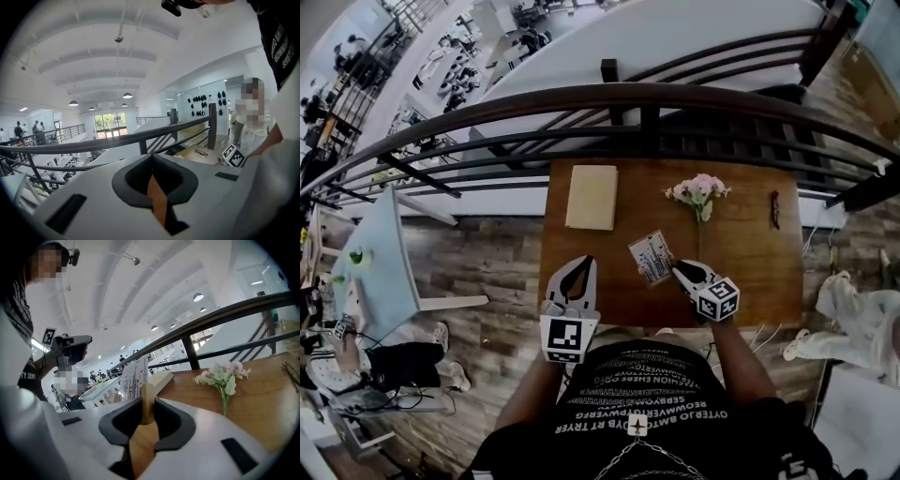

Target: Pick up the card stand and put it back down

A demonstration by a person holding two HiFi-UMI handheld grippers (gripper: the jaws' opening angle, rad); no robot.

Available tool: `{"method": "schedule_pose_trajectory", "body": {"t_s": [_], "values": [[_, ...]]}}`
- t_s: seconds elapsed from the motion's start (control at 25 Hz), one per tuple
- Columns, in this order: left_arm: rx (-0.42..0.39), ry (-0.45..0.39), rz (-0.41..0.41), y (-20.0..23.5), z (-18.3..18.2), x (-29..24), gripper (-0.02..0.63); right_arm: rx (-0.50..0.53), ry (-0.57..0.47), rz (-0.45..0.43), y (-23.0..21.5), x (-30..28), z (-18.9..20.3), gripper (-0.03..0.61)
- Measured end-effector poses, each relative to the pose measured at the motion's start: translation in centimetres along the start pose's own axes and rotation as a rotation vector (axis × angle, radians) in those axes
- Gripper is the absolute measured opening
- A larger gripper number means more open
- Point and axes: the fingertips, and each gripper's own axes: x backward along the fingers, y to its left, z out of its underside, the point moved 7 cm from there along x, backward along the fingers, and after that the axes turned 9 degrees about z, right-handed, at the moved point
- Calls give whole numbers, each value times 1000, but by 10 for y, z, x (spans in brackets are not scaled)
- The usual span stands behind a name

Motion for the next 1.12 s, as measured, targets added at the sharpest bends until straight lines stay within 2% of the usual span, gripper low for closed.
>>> {"method": "schedule_pose_trajectory", "body": {"t_s": [0.44, 1.12], "values": [[3, 0, 26, 15, -2, -6, 23, 7, -50, 95, -8, -21, -5, 87], [-11, 30, 43, 39, 4, -9, 23, 23, -38, 232, -40, -56, 17, 84]]}}
